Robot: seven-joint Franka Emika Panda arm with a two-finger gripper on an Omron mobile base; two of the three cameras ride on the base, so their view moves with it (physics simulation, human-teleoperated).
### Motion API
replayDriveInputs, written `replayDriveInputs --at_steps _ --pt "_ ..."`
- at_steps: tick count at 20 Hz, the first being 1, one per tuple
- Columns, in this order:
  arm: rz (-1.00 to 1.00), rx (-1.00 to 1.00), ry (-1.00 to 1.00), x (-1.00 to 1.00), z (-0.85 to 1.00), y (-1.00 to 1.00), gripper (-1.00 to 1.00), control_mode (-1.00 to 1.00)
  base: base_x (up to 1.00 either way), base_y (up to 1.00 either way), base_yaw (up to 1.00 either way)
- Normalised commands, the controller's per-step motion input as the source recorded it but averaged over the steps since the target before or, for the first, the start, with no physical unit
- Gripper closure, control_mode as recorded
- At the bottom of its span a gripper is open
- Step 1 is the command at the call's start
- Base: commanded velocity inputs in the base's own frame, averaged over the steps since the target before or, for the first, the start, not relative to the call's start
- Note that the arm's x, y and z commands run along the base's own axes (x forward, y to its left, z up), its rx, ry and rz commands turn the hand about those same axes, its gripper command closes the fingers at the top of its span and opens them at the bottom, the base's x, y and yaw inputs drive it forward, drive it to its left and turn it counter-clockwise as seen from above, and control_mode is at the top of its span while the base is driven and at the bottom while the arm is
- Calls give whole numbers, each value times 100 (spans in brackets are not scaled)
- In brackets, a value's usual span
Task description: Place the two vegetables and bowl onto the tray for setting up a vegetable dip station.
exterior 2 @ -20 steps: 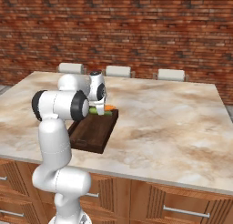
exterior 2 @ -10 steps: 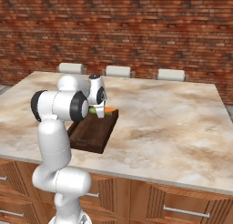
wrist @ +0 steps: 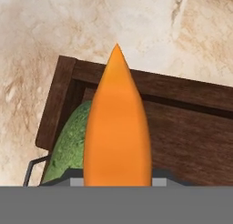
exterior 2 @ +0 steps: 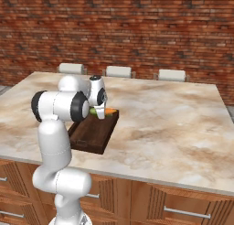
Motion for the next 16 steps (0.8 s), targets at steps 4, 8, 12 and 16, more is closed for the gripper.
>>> replayDriveInputs --at_steps 4,8,12,16 --pt "0 0 0 0 -3 0 -100 -100 0 0 0" --pt "0 0 0 0 0 0 -100 -100 0 0 0" --pt "0 0 0 0 0 0 -100 -100 0 0 0" --pt "0 0 0 0 9 0 -100 -100 0 0 0"
